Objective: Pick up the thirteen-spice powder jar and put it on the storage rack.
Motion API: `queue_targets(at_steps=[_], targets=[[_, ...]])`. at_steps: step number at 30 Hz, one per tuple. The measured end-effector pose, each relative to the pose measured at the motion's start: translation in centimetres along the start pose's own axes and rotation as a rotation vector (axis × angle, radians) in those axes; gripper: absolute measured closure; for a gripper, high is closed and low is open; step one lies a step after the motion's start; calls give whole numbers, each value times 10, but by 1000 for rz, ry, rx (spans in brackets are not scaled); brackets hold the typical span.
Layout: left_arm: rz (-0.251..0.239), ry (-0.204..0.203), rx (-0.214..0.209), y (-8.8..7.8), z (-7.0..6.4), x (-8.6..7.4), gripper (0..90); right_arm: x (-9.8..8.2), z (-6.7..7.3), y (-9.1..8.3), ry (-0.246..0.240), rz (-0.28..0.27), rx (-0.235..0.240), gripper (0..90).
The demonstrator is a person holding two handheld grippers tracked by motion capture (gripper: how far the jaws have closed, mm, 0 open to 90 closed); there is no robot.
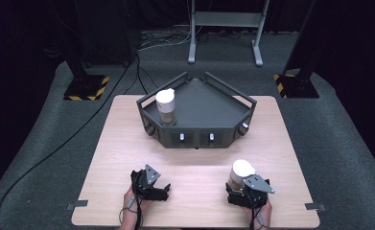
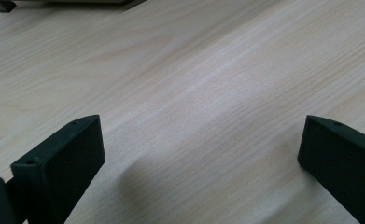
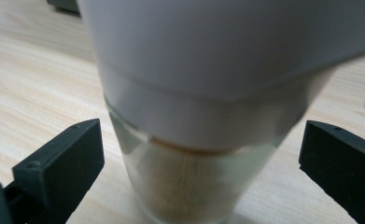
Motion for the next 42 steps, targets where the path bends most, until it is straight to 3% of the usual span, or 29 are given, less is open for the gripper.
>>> queue_targets(at_steps=[13, 14, 15, 21, 23, 33, 42], targets=[[0, 2, 0, 0, 0, 0, 2, -1, -2, 5, -4, -38, 33, 0], [0, 2, 0, 0, 0, 0, 2, -2, -3, 4, 8, -47, 26, 103], [0, 0, -2, 0, 0, 0, 2, -2, -5, 4, 15, -44, 37, 151], [0, 1, -2, 0, 0, 0, 2, 1, -4, 5, 9, -22, 45, 297], [1, -2, -5, 0, 1, 0, 3, 0, -6, 5, 12, -23, 60, 300], [4, -8, -10, 0, 2, 0, 4, -2, -1, 3, -15, -33, 39, 304], [4, -11, -8, 0, 2, 0, 7, -1, -4, 3, 9, -26, 47, 304]])
Point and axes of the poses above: each handheld gripper's, and its own axes: y roughly forward along the jaws, x roughly out of its top, z roughly to its left, the point moved 5 cm from there along y, roughly forward along the jaws, and after that the axes turned 3 degrees about y, right-handed, at the moved point
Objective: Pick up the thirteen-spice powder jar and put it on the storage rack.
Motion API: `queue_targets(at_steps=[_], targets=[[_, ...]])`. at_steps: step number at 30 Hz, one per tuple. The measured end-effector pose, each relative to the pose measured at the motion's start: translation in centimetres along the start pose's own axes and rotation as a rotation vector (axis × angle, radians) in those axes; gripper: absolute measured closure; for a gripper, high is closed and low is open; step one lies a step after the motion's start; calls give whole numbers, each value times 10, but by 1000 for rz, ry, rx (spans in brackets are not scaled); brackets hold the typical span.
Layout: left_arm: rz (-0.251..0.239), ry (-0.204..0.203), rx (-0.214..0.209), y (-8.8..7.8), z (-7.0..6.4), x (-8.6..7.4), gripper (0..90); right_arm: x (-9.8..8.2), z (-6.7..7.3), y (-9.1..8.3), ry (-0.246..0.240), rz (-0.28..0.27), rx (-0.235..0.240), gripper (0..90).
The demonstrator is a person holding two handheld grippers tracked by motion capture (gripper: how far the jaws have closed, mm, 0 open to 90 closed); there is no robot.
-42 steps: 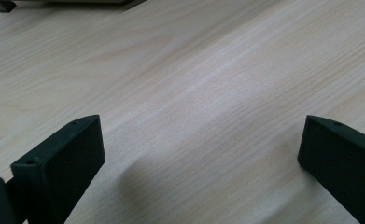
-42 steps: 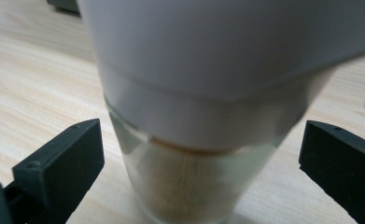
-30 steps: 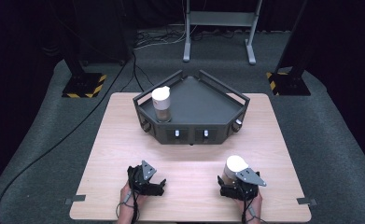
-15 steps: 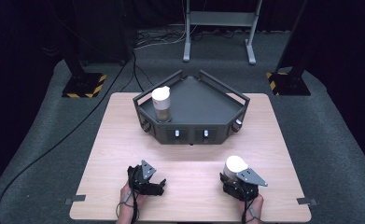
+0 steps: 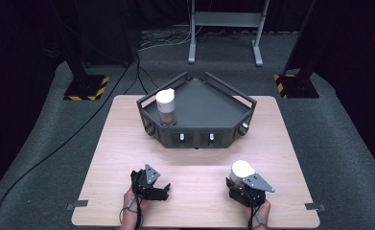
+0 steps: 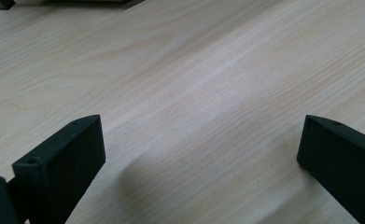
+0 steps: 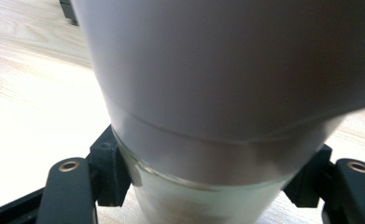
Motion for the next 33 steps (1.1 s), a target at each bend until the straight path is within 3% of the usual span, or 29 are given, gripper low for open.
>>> queue_targets(at_steps=[4, 9, 25, 33], targets=[[-1, 0, 1, 0, 0, 0, 9, 2, -1, 0, 2, 9, 6, 304], [-2, -6, -2, 0, 1, 0, 12, 4, -9, -4, 50, -5, 36, 305], [-5, -1, 2, 0, 0, 0, 19, 37, -18, -4, 16, -9, 25, 304], [-6, 0, 1, 0, 0, 0, 22, 45, -27, -1, 29, -19, 21, 304]])
Point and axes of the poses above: each handheld gripper's, and its own axes: y roughly forward along the jaws, x roughly out of its top, z roughly to its left, the point moved 5 cm from there along y, roughly forward along the jaws, and after that the axes turned 3 degrees about y, right-handed, at the moved point
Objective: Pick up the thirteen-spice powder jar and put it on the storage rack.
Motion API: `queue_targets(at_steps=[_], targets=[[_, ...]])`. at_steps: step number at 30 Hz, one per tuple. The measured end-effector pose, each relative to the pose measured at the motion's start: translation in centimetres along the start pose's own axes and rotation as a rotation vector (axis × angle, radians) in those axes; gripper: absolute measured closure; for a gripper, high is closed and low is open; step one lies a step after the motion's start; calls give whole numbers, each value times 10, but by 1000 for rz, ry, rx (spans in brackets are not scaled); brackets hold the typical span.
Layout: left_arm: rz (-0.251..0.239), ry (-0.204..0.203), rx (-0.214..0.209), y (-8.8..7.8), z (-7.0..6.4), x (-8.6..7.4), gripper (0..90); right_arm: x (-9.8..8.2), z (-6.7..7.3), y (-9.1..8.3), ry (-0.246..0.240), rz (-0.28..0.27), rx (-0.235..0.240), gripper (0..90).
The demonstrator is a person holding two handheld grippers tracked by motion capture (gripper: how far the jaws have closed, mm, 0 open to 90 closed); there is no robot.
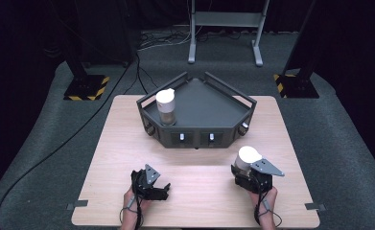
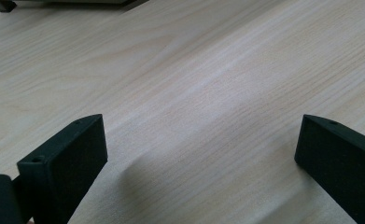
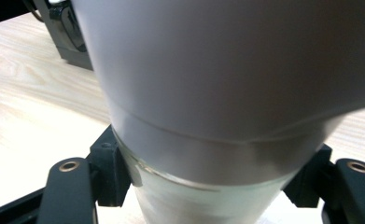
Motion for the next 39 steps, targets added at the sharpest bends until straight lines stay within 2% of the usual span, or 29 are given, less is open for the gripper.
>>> queue_targets(at_steps=[8, 39], targets=[[2, -3, -1, 0, 0, 0, 22, 12, -7, 2, 13, -15, 0, 304], [1, -5, -1, 0, 1, 0, 30, 48, -17, 12, 2, -23, 7, 304]])
Point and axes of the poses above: each handheld gripper's, and its own axes: y roughly forward along the jaws, x roughly out of its top, z roughly to its left, the point moved 5 cm from there along y, roughly forward along the jaws, and after that the axes turned 3 degrees about y, right-handed, at the moved point
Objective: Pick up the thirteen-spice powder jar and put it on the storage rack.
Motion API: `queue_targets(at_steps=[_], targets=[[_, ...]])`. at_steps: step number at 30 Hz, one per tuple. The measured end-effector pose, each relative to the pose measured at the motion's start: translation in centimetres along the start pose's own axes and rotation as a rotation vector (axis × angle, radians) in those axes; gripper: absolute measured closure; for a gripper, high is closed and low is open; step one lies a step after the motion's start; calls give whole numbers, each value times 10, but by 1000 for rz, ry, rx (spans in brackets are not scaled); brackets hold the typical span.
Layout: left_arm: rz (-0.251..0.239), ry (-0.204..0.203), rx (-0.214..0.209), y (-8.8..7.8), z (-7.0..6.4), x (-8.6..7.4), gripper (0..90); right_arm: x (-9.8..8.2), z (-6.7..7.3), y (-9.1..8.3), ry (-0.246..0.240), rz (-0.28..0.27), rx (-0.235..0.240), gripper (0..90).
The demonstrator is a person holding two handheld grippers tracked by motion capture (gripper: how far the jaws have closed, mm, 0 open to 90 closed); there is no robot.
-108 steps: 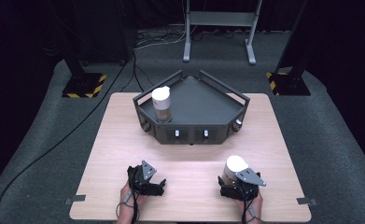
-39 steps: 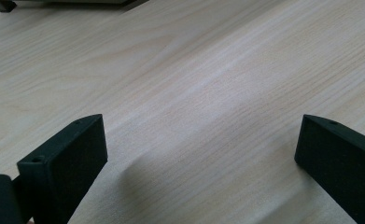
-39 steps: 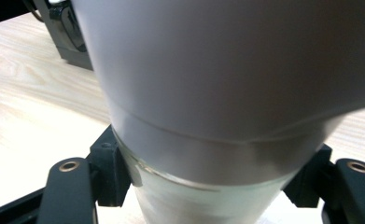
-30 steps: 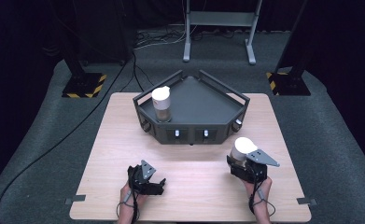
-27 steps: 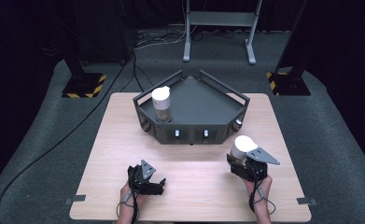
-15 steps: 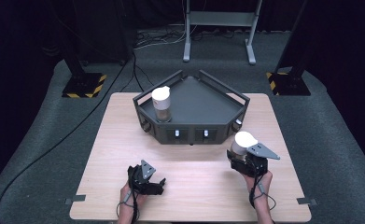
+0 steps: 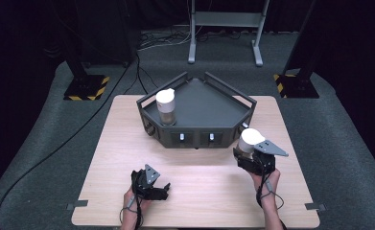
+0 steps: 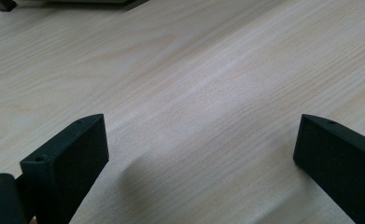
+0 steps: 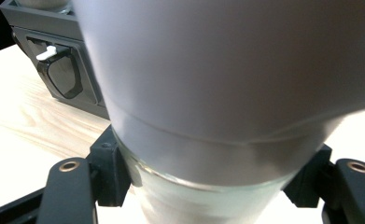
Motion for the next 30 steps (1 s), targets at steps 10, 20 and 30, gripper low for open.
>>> queue_targets(at_steps=[10, 20, 30], targets=[[-1, 3, 3, 0, -1, 0, 30, 10, -2, 4, -6, -5, 1, 304], [-1, 0, 2, 0, 0, 0, 30, 18, -6, 7, -4, -7, 3, 304], [0, 0, 0, 0, 0, 0, 31, 27, -10, 9, 1, -17, 0, 304]])
Point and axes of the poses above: each handheld gripper's, and its own axes: y roughly forward along the jaws, x roughly out of its top, z roughly to its left, the point moved 5 cm from there along y, roughly forward along the jaws, and after that the axes turned 3 degrees about y, right-handed, at the moved point
